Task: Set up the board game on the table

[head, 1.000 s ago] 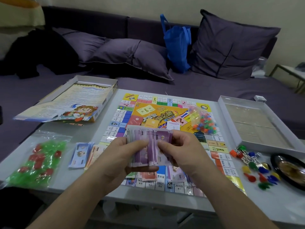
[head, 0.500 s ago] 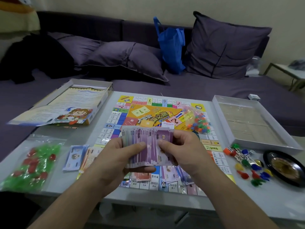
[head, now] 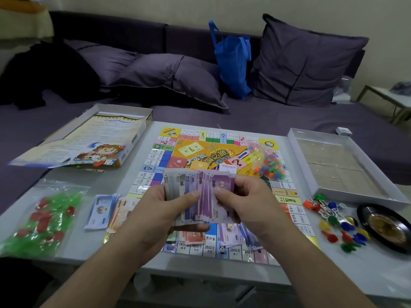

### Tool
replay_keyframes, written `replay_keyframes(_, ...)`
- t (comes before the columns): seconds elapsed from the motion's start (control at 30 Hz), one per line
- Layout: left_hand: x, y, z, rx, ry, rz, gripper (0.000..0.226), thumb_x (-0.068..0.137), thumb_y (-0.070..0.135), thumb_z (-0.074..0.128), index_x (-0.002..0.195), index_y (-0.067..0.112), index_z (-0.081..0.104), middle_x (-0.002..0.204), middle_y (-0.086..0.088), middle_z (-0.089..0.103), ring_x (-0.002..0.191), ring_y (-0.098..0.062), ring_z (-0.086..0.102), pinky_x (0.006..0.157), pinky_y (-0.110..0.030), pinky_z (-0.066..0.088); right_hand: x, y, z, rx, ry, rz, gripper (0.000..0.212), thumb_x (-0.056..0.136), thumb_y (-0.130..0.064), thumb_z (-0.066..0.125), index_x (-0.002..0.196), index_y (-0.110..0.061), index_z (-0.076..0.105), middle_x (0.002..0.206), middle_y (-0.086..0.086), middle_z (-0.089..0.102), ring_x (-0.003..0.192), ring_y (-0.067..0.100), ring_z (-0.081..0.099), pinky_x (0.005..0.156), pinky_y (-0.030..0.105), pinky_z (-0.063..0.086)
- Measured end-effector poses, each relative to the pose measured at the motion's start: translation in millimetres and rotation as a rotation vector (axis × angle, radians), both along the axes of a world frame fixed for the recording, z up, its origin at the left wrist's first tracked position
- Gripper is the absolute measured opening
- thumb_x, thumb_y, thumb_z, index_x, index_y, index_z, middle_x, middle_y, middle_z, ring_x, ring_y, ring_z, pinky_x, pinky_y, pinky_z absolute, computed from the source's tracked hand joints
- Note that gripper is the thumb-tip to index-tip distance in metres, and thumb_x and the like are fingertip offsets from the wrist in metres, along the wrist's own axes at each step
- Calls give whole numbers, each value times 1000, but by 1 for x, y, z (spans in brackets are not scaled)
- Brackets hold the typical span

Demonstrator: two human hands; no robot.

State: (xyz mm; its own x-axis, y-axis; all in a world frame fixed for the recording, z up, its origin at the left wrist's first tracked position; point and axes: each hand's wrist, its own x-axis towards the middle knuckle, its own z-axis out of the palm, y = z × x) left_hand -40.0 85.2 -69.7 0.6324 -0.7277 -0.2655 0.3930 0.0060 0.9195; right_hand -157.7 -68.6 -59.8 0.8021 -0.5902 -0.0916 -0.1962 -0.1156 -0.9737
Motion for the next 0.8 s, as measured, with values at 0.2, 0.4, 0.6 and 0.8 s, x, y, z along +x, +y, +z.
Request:
replay_keyframes(0.2,2,-2,-1,50,-90,-19,29,90,9,72,119,12,68,101,-14,80,91,-40,78,75,-51,64,6,3,-4,62,-6,-21,8,99,-15,71,104,-15,77,81,3,78,65,8,72,52,16,51)
replay_keyframes(0.4,2,-3,-3,68,-139,-21,29,90,11,73,118,15,69,101,-14,80,91,-37,79,86,-56,62,10,3,-7,61,14,-10,7,98,-17,72,104,-16,76,80,3,78,66,9,72,55,18,52)
replay_keyframes(0.6,2,-5,-5,112,-209,13,23,92,15,74,115,16,71,96,-10,81,87,-30,80,77,-49,66,6,0,-7,-121,48,-61,5,99,-22,72,103,-24,74,85,-1,77,74,10,74,62,25,59)
replay_keyframes(0.8,-10,-13,-12,202,-406,36,10,96,13,72,103,20,73,78,5,80,70,-11,78,54,-17,57,3,7,-12,-244,106,-41,4,100,-29,69,102,-27,67,86,-7,71,73,5,70,58,18,55)
